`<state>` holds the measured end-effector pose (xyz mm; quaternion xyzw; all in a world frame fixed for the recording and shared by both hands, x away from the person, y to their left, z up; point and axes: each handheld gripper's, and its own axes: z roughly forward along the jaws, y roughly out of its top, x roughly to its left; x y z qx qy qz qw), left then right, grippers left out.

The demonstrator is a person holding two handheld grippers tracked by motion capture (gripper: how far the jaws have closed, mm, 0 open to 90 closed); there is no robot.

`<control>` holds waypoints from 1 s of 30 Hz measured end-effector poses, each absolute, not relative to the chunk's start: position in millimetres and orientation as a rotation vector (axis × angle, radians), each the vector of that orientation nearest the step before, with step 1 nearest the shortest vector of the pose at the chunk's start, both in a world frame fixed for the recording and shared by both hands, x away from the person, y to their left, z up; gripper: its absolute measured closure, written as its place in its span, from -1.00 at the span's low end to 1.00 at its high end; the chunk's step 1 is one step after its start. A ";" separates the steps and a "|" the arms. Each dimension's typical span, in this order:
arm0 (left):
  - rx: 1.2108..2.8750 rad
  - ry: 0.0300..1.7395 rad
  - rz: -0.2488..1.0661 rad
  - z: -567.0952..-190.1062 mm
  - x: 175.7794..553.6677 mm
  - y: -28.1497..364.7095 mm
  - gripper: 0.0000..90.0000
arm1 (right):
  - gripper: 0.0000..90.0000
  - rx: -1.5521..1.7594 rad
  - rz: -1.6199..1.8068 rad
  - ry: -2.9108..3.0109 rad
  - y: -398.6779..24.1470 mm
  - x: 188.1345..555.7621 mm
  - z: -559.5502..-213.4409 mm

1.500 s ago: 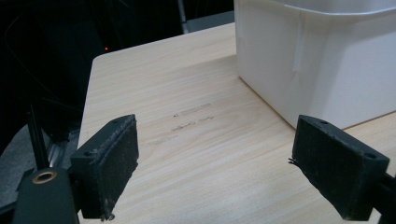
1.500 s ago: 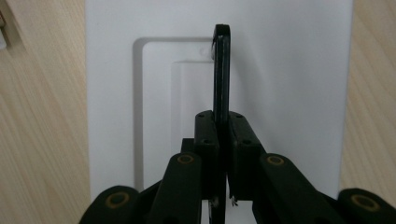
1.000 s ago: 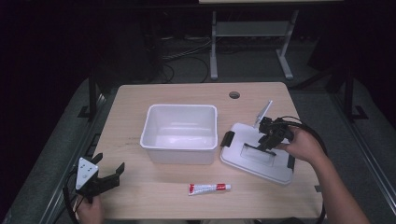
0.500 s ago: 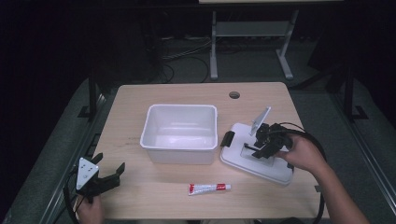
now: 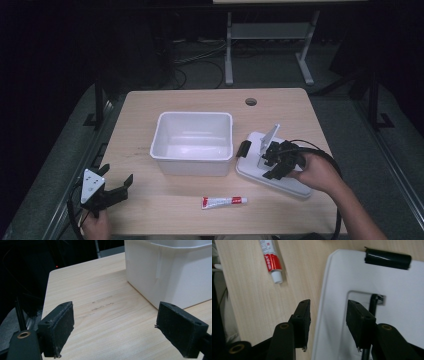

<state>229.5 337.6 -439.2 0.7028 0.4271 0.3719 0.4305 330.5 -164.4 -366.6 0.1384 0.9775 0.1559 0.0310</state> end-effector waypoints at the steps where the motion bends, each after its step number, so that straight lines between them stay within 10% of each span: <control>1: 1.753 1.066 0.928 -439.2 229.5 337.6 -0.69 | 0.19 0.419 0.475 3.013 -162.3 328.7 -367.6; 30: 1.752 1.065 0.929 -438.8 228.8 338.1 -0.69 | 0.05 0.214 0.423 3.078 -101.1 293.5 -392.6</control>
